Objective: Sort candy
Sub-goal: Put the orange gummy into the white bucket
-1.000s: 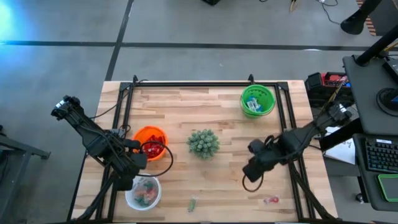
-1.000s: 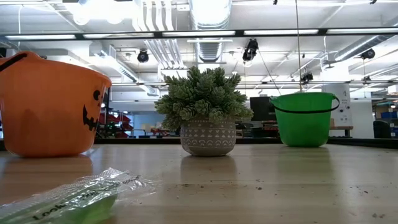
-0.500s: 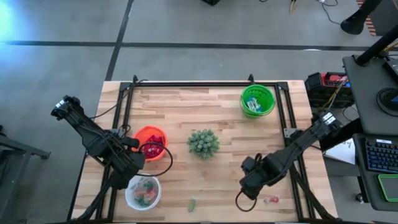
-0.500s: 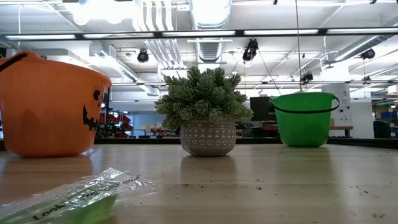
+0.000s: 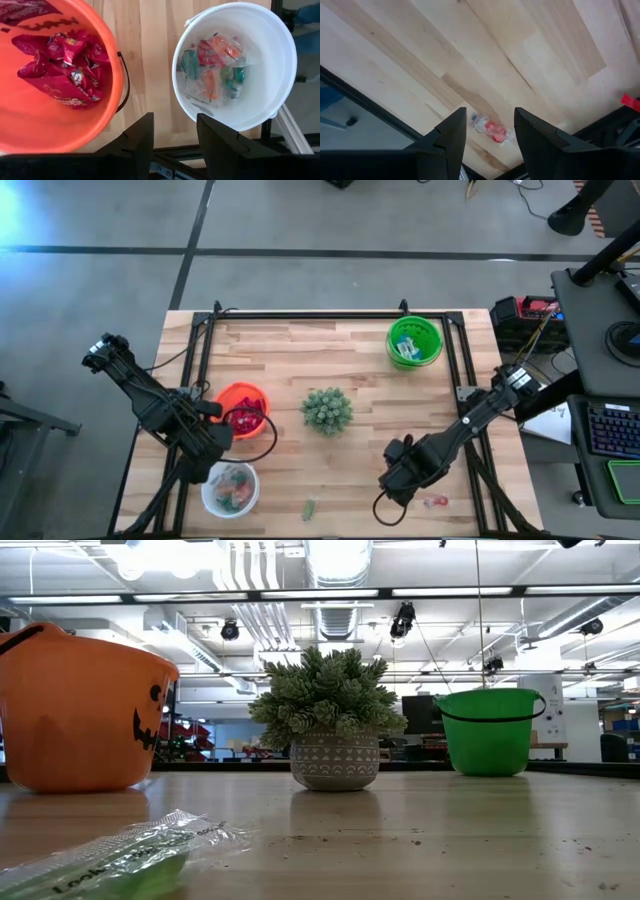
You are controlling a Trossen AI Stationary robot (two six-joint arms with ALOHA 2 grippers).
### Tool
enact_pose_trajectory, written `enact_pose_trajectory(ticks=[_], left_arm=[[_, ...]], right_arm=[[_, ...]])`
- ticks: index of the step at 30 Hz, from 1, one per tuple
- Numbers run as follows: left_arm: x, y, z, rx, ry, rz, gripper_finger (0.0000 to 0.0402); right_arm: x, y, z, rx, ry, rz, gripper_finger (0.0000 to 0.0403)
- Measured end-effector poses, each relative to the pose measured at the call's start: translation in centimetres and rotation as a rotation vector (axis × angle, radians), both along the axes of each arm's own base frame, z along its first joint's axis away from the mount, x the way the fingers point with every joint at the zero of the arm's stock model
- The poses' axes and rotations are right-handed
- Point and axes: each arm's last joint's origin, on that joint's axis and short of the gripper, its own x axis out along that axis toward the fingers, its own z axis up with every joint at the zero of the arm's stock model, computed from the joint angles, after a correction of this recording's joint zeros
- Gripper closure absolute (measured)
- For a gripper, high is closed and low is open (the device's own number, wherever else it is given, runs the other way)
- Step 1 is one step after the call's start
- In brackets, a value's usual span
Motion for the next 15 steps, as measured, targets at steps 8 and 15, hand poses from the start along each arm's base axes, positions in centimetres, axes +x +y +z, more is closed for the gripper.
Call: enact_pose_trajectory(ticks=[8, 15], left_arm=[[0.0, 0.0, 0.0, -0.016, 0.014, 0.102, 0.0271], [0.0, 0.0, 0.0, -0.026, 0.021, 0.177, 0.0271]], right_arm=[[-1.8, 1.0, 0.5, -0.004, 0.013, 0.247, 0.0246], [-4.7, 3.3, -0.5, 0.016, 0.060, 0.433, 0.0250]])
